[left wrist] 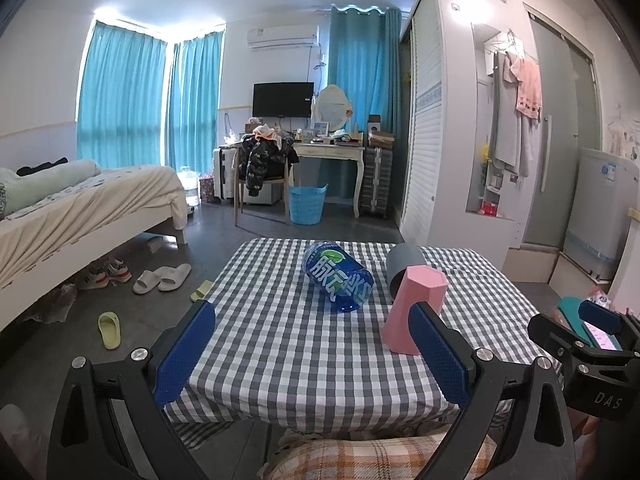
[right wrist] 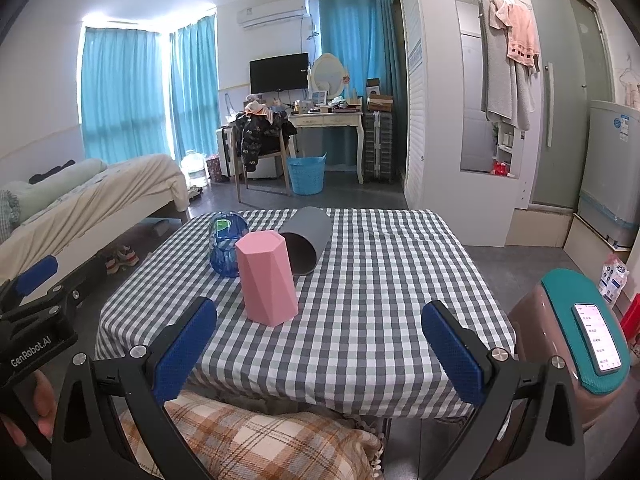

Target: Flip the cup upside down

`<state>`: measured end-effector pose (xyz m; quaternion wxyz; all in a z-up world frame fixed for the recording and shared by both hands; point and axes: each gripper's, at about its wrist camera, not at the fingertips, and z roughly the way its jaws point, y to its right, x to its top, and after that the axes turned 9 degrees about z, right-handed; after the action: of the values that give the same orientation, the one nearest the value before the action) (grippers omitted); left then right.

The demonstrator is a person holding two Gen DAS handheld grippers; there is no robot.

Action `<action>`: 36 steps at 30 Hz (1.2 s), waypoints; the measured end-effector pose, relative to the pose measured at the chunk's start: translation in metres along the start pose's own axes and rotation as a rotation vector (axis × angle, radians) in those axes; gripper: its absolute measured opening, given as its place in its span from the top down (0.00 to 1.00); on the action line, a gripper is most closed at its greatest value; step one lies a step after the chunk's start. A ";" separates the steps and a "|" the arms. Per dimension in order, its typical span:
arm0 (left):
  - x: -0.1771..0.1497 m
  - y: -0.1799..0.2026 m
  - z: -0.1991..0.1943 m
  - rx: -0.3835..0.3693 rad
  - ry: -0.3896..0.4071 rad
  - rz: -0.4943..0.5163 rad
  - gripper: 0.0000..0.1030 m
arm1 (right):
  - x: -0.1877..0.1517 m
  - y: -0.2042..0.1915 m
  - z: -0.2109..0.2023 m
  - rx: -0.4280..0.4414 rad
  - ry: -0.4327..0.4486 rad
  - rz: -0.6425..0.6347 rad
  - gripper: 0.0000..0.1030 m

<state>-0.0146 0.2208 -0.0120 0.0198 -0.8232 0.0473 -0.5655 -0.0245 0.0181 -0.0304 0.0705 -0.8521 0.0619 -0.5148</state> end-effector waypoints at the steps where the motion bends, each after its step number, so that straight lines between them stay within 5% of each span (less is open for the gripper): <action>1: -0.001 0.000 0.000 0.000 0.000 0.000 0.03 | 0.000 0.000 0.000 0.000 0.000 0.000 0.00; 36: -0.009 0.003 0.001 -0.002 -0.020 0.004 0.03 | -0.007 -0.003 0.008 -0.003 -0.040 0.008 0.00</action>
<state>-0.0174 0.2192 -0.0211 0.0204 -0.8288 0.0494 -0.5570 -0.0203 0.0228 -0.0396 0.0727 -0.8622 0.0647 -0.4972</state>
